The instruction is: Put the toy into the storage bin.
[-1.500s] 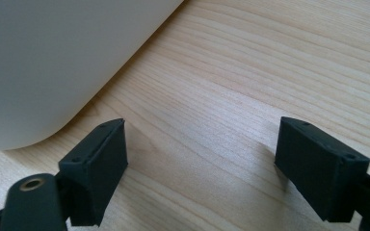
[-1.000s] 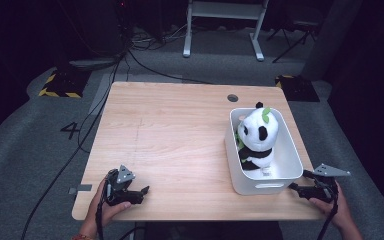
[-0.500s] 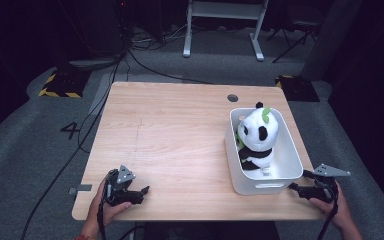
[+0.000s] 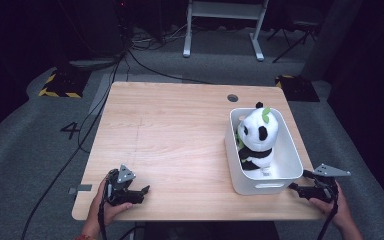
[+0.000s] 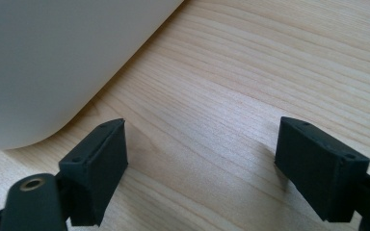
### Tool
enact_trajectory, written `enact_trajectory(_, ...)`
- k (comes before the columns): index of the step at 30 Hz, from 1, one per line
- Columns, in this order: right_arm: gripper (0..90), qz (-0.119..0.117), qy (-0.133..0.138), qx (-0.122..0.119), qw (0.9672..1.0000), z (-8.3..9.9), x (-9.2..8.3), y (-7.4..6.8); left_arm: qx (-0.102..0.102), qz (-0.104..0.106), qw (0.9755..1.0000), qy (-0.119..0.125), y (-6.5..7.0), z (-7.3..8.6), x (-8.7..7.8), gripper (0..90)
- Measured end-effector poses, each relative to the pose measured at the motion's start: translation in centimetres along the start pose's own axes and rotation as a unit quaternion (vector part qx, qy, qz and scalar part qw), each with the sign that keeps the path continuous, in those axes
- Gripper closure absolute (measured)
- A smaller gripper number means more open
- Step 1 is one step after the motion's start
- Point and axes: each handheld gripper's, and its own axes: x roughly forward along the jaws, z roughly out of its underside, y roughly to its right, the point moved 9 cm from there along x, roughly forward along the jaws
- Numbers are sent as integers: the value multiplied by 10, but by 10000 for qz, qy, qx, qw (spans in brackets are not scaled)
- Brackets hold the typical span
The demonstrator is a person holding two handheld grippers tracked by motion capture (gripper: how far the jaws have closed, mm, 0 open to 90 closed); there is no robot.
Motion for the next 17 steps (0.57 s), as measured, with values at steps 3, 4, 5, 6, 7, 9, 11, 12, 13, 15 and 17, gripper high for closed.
enact_trajectory(3, 187, 0, 0, 0, 10000, 0, 0, 0, 0, 0, 10000, -7, 0, 0, 0, 155)
enact_trajectory(4, 187, -1, 1, -2, 10000, 0, 0, 0, -1, -1, 10000, -5, 0, 0, 0, 155)
enact_trajectory(5, 187, -1, 1, -2, 10000, 0, 0, 0, -2, 7, 10000, 8, 0, 0, 0, 155)
enact_trajectory(6, 187, -5, 3, 4, 10000, 0, 0, 0, -7, 8, 10000, 5, 0, 0, 0, 155)
enact_trajectory(7, 187, -8, 2, 1, 10000, 0, 0, 0, 2, -3, 10000, 2, 0, 0, 0, 155)
enact_trajectory(9, 187, -19, -1, -16, 10000, 0, 0, 0, 4, -2, 10000, 10, 0, 0, 0, 155)
enact_trajectory(11, 187, -20, -2, -17, 10000, 0, 0, 0, 0, 1, 10000, 10, 0, 0, 0, 155)
enact_trajectory(12, 187, -20, -2, -17, 10000, 0, 0, 0, 3, -5, 10000, 3, 0, 0, 0, 155)
enact_trajectory(13, 187, -15, 2, -7, 10000, 0, 0, 0, -4, 8, 10000, 4, 0, 0, 0, 155)
enact_trajectory(15, 187, -14, 1, -8, 10000, 0, 0, 0, 4, 0, 10000, 8, 0, 0, 0, 155)
enact_trajectory(17, 187, -15, 1, -8, 10000, 0, 0, 0, 3, -1, 10000, 8, 0, 0, 0, 155)
